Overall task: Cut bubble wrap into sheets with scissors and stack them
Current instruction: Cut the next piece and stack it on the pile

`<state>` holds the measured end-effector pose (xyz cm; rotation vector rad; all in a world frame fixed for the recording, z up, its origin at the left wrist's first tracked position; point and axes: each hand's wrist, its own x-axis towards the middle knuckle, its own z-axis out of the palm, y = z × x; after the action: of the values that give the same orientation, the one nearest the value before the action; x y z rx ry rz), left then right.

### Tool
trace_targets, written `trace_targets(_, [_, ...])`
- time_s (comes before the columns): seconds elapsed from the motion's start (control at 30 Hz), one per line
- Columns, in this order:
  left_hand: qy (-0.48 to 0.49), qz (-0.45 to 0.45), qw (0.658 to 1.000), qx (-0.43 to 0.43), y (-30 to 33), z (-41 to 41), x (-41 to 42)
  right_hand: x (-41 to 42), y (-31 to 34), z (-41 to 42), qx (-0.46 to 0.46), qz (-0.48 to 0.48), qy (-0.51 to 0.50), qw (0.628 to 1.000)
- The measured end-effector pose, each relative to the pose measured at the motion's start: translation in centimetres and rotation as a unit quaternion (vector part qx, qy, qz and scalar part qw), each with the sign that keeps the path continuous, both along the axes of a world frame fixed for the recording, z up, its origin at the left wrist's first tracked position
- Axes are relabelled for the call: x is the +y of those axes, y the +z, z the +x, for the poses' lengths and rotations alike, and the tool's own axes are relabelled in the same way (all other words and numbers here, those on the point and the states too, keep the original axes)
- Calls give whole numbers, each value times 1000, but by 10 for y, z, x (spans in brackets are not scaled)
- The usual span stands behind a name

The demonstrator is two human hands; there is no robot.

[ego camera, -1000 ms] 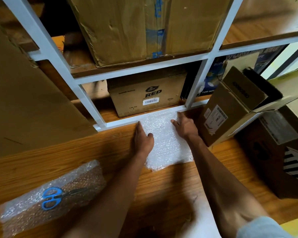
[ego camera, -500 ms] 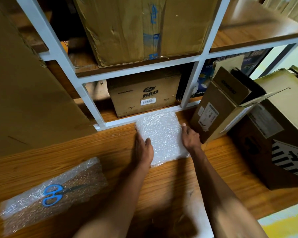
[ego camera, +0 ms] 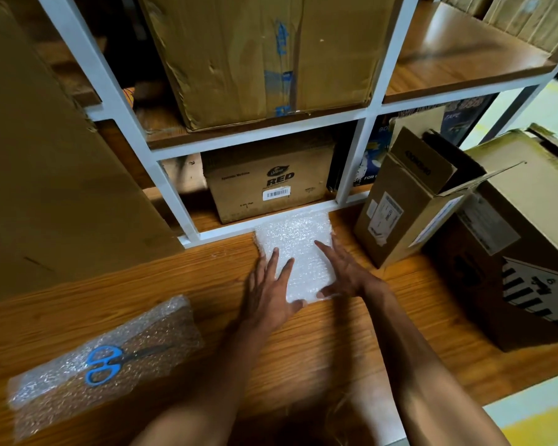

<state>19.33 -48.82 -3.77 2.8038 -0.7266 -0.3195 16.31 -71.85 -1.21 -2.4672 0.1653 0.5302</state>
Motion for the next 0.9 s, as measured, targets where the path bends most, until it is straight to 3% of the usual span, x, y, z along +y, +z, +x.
trace_targets(0.23, [18,19,998,-57,4,-3,-1,-6,-11,8,4,-40,-3,999])
trace_targets(0.4, [24,-44,991,-125,10,3,0,-7,2,24,1,-57,-30,998])
trace_targets(0.57, [33,-36,996,-77,21,33,-13,-5,9,50,-57,-71,-49,995])
trace_targets(0.73, [59,16,998,-11,19,53,-22,2,7,74,-23,-134,-15,991])
trace_targets(0.9, [100,-44,994,-16,20,56,-13,0,6,75,-102,-101,-113,983])
